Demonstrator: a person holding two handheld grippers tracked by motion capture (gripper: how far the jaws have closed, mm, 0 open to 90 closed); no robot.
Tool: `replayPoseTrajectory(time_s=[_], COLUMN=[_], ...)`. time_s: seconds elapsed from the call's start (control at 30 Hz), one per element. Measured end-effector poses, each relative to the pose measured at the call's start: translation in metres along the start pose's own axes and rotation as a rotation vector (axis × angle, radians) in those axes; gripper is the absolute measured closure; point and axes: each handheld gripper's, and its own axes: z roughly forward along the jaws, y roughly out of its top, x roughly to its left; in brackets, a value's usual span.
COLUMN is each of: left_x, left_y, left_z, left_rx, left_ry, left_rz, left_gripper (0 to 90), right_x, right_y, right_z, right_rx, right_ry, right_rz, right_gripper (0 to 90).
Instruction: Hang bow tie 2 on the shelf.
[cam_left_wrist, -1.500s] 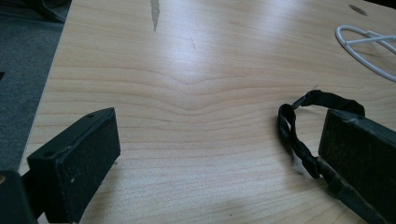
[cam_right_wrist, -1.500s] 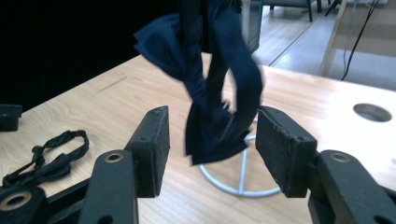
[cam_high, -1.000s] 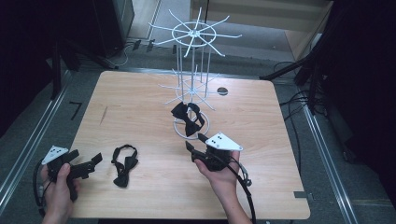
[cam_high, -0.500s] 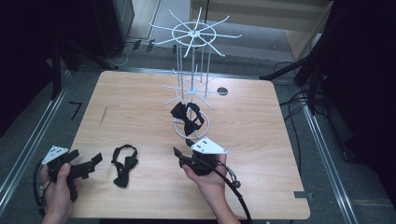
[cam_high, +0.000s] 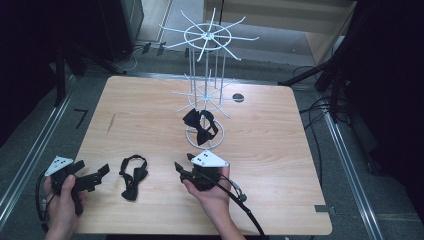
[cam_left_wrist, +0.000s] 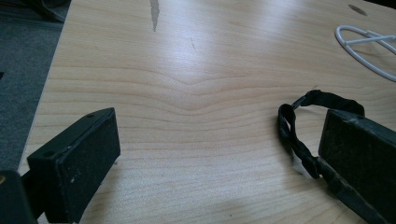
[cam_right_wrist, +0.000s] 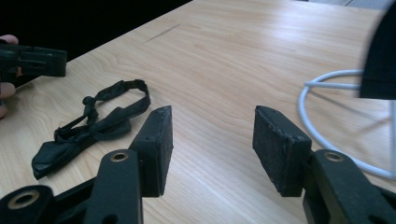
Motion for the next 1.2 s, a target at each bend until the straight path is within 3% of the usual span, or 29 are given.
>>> replayPoseTrajectory(time_s=[0.53,1.2], left_x=[0.000,0.000], left_y=[0.000,0.000], left_z=[0.000,0.000], left_rx=[-0.002,0.001], left_ry=[-0.001,-0.003], left_rz=[0.002,0.005], left_gripper=[0.0,0.0], right_x=[0.020,0.038], right_y=[-0.006,0.009], right_z=[0.035,0.076], right_rx=[0.050,0.095], right_ry=[0.031,0.047], right_rz=[0.012,-0.010], right_gripper=[50.0,50.9])
